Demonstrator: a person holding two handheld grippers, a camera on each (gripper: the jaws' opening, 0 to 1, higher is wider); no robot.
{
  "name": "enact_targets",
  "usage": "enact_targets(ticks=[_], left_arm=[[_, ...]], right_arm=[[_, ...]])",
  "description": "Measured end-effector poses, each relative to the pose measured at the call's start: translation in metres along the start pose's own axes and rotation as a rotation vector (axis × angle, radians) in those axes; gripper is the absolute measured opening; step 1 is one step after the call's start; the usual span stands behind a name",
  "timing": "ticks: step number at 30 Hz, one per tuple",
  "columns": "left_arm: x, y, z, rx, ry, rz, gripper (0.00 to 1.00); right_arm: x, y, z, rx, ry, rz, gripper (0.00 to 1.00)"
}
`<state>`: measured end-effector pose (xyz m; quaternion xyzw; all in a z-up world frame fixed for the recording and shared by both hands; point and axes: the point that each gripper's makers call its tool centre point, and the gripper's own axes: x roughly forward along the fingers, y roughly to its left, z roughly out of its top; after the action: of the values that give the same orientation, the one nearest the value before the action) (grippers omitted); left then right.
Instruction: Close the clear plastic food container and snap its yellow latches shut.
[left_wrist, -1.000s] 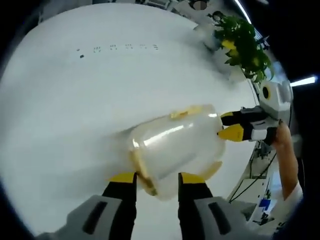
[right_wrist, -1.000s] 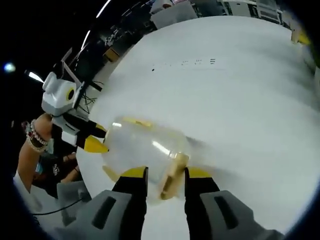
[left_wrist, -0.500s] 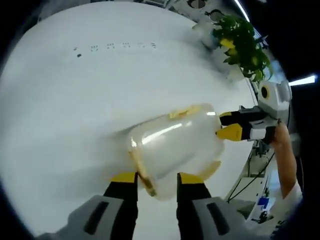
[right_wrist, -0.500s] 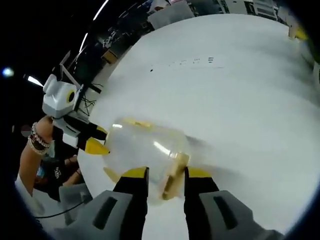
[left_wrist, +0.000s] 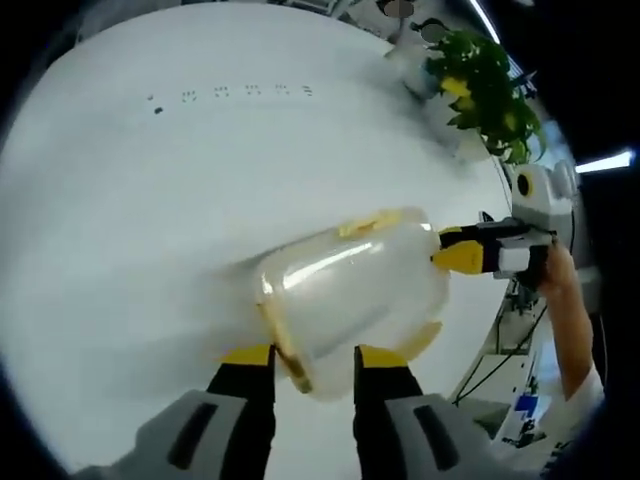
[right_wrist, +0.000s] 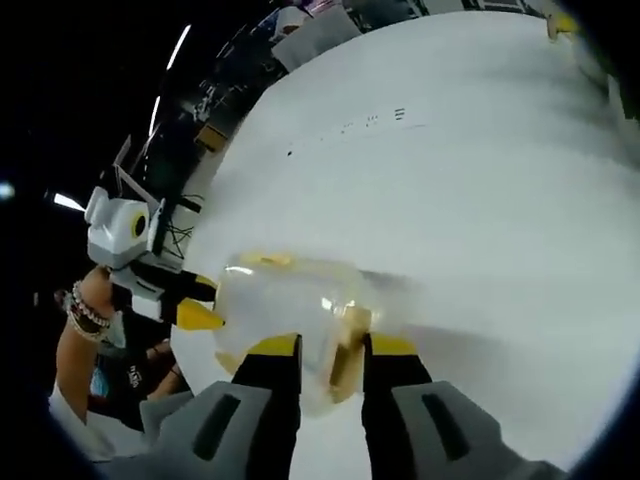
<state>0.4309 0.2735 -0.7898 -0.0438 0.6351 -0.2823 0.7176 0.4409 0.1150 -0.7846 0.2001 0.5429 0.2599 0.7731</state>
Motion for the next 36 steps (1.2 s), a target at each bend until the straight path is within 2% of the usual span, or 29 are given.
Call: enact_targets(ticks=[3, 4, 5, 6, 14, 19, 21, 23, 24, 26, 27, 30, 31, 32, 33, 34, 36], left_arm=[[-0.001, 0.001, 0.001, 0.002, -0.001, 0.002, 0.23], [-0.001, 0.001, -0.001, -0.002, 0.006, 0.008, 0.23], [-0.001, 0.002, 0.000, 0.000, 0.002, 0.005, 0.23], [-0.001, 0.003, 0.000, 0.005, 0.002, 0.005, 0.23], [0.000, 0.001, 0.003, 0.010, 0.006, 0.008, 0.23], [0.000, -0.001, 0.004, 0.011, 0.002, 0.006, 0.24], [0.000, -0.002, 0.005, 0.039, -0.004, 0.010, 0.24], [-0.001, -0.003, 0.008, 0.074, -0.022, 0.021, 0.25], [-0.002, -0.004, 0.009, 0.111, -0.032, 0.027, 0.25], [-0.002, -0.005, 0.011, 0.163, -0.047, 0.040, 0.26], [-0.003, -0.005, 0.014, 0.197, -0.055, 0.049, 0.27], [-0.007, -0.013, 0.013, 0.355, -0.072, 0.067, 0.31], [-0.009, -0.020, 0.013, 0.390, -0.094, 0.062, 0.35], [-0.011, -0.023, 0.013, 0.387, -0.108, 0.065, 0.40], [-0.014, -0.024, 0.016, 0.390, -0.130, 0.070, 0.42], [-0.018, -0.024, 0.020, 0.411, -0.158, 0.074, 0.44], [-0.026, -0.031, 0.028, 0.509, -0.221, 0.090, 0.45]], right_arm=[[0.000, -0.001, 0.000, 0.025, 0.003, 0.004, 0.15], [0.000, -0.003, 0.001, 0.119, -0.019, -0.020, 0.16], [0.000, 0.001, -0.003, 0.036, 0.004, 0.001, 0.16], [0.000, 0.002, -0.003, 0.005, 0.008, -0.010, 0.17], [0.002, 0.010, -0.007, 0.002, 0.009, -0.007, 0.18], [0.003, 0.006, 0.000, -0.017, 0.018, -0.008, 0.19], [0.001, 0.007, -0.002, -0.076, 0.008, -0.008, 0.20], [0.001, 0.007, 0.001, -0.195, -0.001, -0.024, 0.21], [0.001, 0.008, 0.001, -0.216, 0.001, -0.036, 0.21], [0.000, 0.010, 0.001, -0.322, 0.007, -0.065, 0.23], [0.001, 0.006, 0.013, -0.379, 0.012, -0.085, 0.23], [0.000, 0.011, 0.009, -0.473, 0.037, -0.116, 0.25], [0.001, 0.009, 0.011, -0.498, 0.058, -0.118, 0.28], [0.001, 0.007, 0.013, -0.525, 0.064, -0.139, 0.32], [-0.001, 0.007, 0.013, -0.577, 0.054, -0.161, 0.35], [-0.001, 0.008, 0.014, -0.594, 0.051, -0.166, 0.37], [-0.005, 0.015, 0.015, -0.662, 0.037, -0.174, 0.35]])
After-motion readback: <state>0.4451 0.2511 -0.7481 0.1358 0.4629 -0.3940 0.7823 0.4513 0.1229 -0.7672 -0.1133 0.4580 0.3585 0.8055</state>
